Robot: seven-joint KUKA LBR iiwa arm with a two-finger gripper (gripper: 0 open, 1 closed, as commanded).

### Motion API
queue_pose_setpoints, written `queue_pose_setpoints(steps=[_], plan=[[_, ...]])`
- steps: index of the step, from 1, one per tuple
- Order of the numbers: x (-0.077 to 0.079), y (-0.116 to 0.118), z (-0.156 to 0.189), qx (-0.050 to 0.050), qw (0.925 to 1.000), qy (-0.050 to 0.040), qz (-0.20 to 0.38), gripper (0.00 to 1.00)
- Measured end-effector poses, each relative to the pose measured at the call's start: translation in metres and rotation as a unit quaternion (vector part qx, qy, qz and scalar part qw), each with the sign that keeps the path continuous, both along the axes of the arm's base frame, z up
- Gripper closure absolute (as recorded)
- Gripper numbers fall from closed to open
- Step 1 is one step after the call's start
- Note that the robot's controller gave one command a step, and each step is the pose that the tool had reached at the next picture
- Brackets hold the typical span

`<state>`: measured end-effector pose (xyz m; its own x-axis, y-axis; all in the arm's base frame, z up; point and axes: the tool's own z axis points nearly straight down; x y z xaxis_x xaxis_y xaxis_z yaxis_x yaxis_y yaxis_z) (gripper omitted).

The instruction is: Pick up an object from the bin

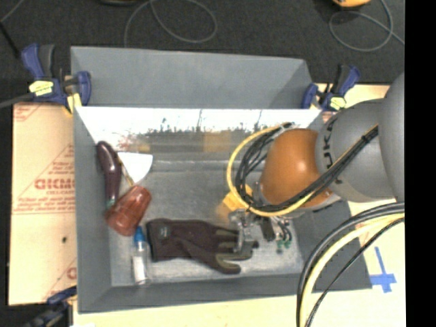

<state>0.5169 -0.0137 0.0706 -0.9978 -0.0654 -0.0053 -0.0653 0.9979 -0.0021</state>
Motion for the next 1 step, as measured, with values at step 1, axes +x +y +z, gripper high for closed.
queue_pose_setpoints(steps=[1], plan=[[0.0193, -0.0024, 0.1746, -0.001, 1.0, -0.006, 0.0, 1.0]])
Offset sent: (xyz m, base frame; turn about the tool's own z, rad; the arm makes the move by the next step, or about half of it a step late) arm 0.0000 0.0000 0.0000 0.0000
